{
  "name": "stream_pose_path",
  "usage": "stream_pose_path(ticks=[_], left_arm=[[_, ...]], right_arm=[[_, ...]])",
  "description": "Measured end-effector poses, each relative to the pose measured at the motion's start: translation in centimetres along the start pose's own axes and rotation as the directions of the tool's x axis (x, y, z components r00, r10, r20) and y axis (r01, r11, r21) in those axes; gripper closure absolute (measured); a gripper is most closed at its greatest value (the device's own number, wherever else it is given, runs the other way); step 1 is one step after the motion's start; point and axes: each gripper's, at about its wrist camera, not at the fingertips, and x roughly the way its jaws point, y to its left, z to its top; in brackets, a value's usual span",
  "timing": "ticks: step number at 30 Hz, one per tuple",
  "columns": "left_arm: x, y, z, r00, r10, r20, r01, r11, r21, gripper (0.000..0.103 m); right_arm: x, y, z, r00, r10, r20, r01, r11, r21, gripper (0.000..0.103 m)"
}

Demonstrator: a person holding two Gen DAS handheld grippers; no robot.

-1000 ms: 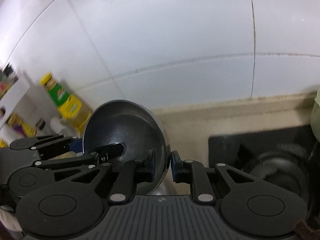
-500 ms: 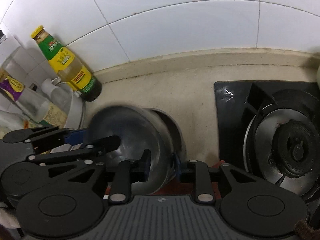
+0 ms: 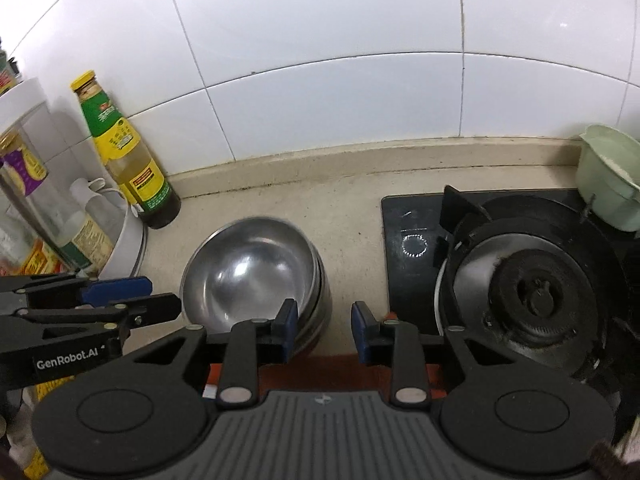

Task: Organize plates and bowls
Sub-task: 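Open both grippers and withdraw from the bowl stack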

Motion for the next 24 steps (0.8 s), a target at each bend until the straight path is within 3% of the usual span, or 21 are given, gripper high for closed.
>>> stream_pose_path(ticks=[5,13,24], left_arm=[[-0.9,-0.8,-1.5,0.999,0.022,0.046,-0.023,1.000,0.011,0.032],[-0.9,-1.3,-2.8,0.999,0.041,0.033,-0.042,0.999,0.011,0.026],[-3.0,-3.3,-3.4,0.985,0.127,0.116,-0.134,0.989,0.057,0.016]], right_arm=[[-1.0,0.3,-2.4,1.000,-0.009,0.014,0.009,1.000,-0.011,0.073],[-1.3,0.1,-4.5,0.999,0.041,0.004,-0.041,0.999,0.026,0.072],[-2.0,0.3,-5.4,0.997,0.068,0.025,-0.069,0.997,0.033,0.068]])
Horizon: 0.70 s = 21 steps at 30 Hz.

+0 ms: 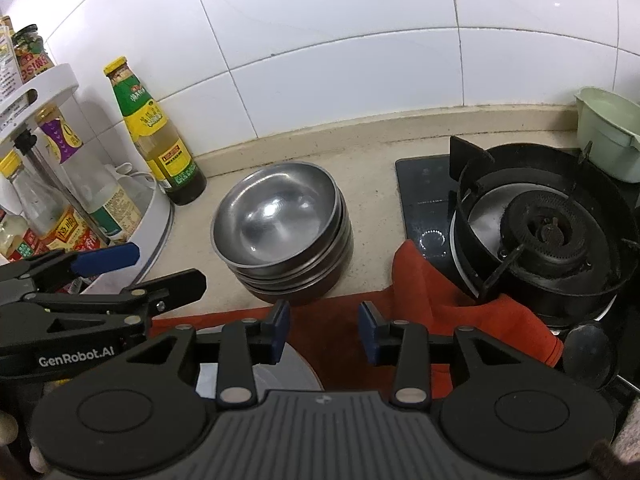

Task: Organize plates and bowls
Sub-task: 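Open both grippers and withdraw from the bowl stack, then move both grippers to the steel bowl stack and grasp its rim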

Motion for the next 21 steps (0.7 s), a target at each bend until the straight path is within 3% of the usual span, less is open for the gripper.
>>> stream_pose_path(ticks=[5,13,19,21], left_arm=[[0.0,-0.5,-0.1,0.999,0.046,-0.019,-0.046,0.999,0.011,0.011],[-0.7,-0.7,-0.6,0.992,0.126,-0.003,-0.126,0.991,0.035,0.010],[-1.6,-1.2,-1.0,0.968,0.243,0.067,-0.249,0.963,0.100,0.004],[-1.9,-0.9,-0.9,0.964,0.254,0.077,-0.261,0.960,0.105,0.000]], right_arm=[[-0.9,0.8,0.0,0.999,-0.023,0.047,0.024,0.999,-0.023,0.067],[-2.2,2.0,0.1,0.992,-0.045,0.117,0.054,0.996,-0.070,0.066],[-3.8,4.2,0.2,0.972,-0.085,0.217,0.122,0.978,-0.167,0.063],[-4.1,5.0,0.2,0.967,-0.086,0.240,0.135,0.971,-0.196,0.062]])
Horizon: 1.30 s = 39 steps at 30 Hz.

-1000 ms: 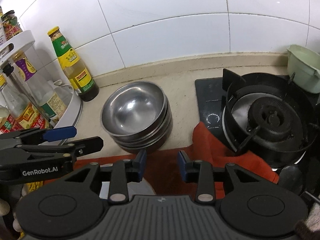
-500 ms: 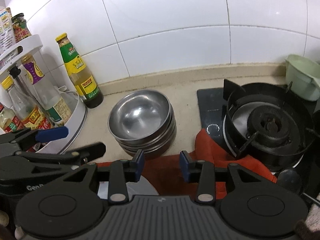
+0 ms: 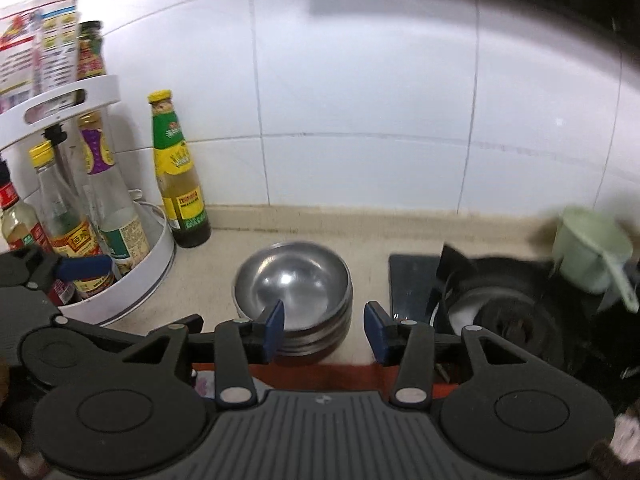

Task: Organize plates and bowls
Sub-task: 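Move both grippers to the steel bowl stack and grasp its rim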

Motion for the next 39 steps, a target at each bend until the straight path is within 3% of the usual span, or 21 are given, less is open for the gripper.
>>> stream_pose_path(ticks=[13,19,23,27,32,39], left_arm=[[-0.6,2.8,-0.2,1.000,-0.021,-0.007,0.021,0.998,-0.052,0.000],[0.8,3.9,-0.7,0.998,-0.050,-0.035,0.047,0.995,-0.084,0.000],[0.9,4.5,-1.0,0.991,-0.136,0.005,0.136,0.981,-0.139,0.000],[1.5,3.9,-0.6,0.980,-0.196,0.032,0.198,0.977,-0.085,0.000],[2.6,3.3,0.0,0.966,-0.257,-0.015,0.255,0.963,-0.082,0.000],[3.2,3.8,-0.3,0.969,-0.243,-0.037,0.238,0.966,-0.104,0.000]], right_arm=[[-0.4,1.9,1.5,0.997,-0.023,0.073,0.027,0.998,-0.058,0.055],[1.6,0.5,1.2,0.998,-0.056,0.010,0.056,0.998,0.001,0.055],[1.7,-0.1,-0.2,0.999,-0.036,-0.013,0.037,0.996,0.078,0.055],[0.8,-0.4,-2.1,1.000,-0.007,0.005,0.007,0.991,0.132,0.055],[0.5,-2.4,-3.5,0.999,-0.042,-0.008,0.042,0.980,0.197,0.054],[1.7,-3.6,-3.3,0.999,-0.022,-0.029,0.028,0.973,0.229,0.054]])
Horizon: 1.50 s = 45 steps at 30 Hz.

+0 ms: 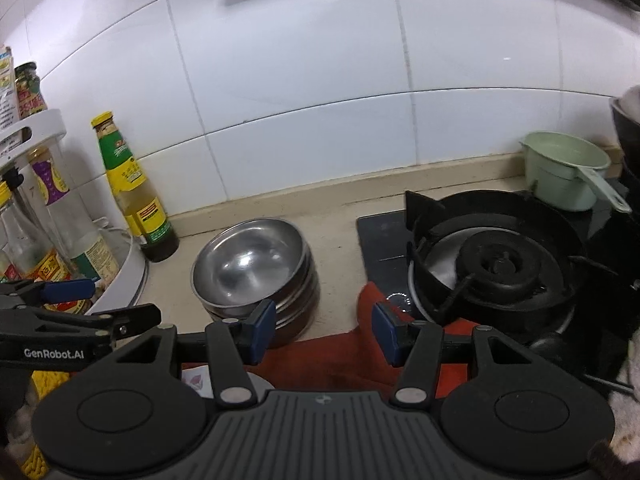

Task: Organize plates and bowls
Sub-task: 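Move both grippers to the steel bowl stack and grasp its rim, then lift the steel bowl stack off the counter with both grippers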

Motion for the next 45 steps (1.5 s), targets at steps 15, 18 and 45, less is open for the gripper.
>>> stream_pose_path(ticks=[15,18,45], left_arm=[[2.6,1.1,2.4,1.000,0.023,-0.005,-0.024,0.993,-0.114,0.000],[4.0,0.4,2.5,0.999,0.014,-0.032,-0.018,0.993,-0.115,0.000],[12.2,0.1,2.1,0.974,-0.116,-0.194,0.088,0.985,-0.150,0.011]], right_arm=[[6.5,-0.7,5.6,0.990,0.114,-0.079,-0.117,0.993,-0.035,0.054],[8.1,-1.3,5.9,0.985,0.132,-0.113,-0.134,0.991,-0.014,0.054],[16.0,-2.0,4.9,0.918,0.238,-0.316,-0.217,0.971,0.102,0.054]])
